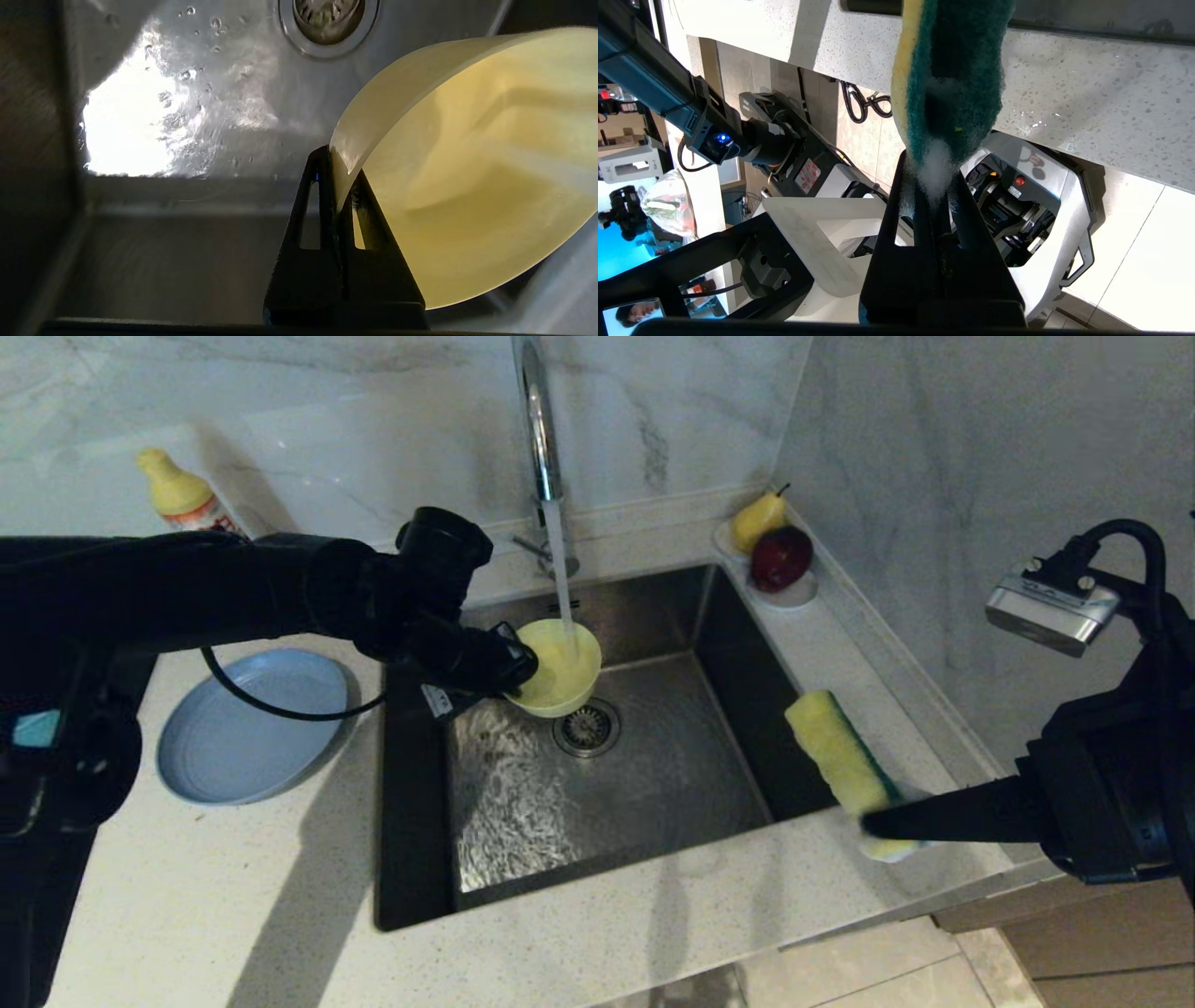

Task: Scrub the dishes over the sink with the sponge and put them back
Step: Wash the bowl

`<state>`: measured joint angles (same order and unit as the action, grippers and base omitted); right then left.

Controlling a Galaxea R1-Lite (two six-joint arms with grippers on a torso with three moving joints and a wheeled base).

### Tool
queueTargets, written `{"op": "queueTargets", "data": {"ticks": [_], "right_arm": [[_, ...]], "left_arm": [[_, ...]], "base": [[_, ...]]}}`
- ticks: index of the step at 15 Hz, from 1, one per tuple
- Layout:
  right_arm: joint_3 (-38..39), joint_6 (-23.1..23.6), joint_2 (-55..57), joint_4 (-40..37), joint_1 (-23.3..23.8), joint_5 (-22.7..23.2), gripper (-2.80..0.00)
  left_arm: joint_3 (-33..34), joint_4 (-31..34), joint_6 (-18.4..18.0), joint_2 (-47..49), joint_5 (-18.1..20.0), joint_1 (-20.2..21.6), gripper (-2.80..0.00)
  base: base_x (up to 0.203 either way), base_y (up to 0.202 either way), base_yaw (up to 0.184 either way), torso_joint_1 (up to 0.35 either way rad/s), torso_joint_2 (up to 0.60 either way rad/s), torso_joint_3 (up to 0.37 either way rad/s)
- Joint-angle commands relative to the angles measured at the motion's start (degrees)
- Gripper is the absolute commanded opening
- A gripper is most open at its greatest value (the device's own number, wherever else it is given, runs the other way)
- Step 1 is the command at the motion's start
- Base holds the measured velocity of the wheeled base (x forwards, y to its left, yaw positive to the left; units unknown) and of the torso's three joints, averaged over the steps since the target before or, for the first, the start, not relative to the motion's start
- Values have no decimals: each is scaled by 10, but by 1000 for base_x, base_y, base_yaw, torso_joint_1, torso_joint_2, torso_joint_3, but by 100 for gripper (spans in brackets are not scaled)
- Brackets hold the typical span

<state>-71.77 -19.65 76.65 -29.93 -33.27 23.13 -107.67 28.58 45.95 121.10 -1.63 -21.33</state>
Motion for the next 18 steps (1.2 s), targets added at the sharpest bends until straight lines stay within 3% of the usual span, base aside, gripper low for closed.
{"op": "queueTargets", "data": {"ticks": [1,18], "right_arm": [[0,-1,1,-1,2,2,-280],[7,5,-13,-1,6,2,-280]], "left_arm": [[0,-24,5,29,-18,0,-280],[2,-19,9,-5,-23,-13,-280]], "base": [[0,0,0,0,0,0],[0,0,0,0,0,0]]}}
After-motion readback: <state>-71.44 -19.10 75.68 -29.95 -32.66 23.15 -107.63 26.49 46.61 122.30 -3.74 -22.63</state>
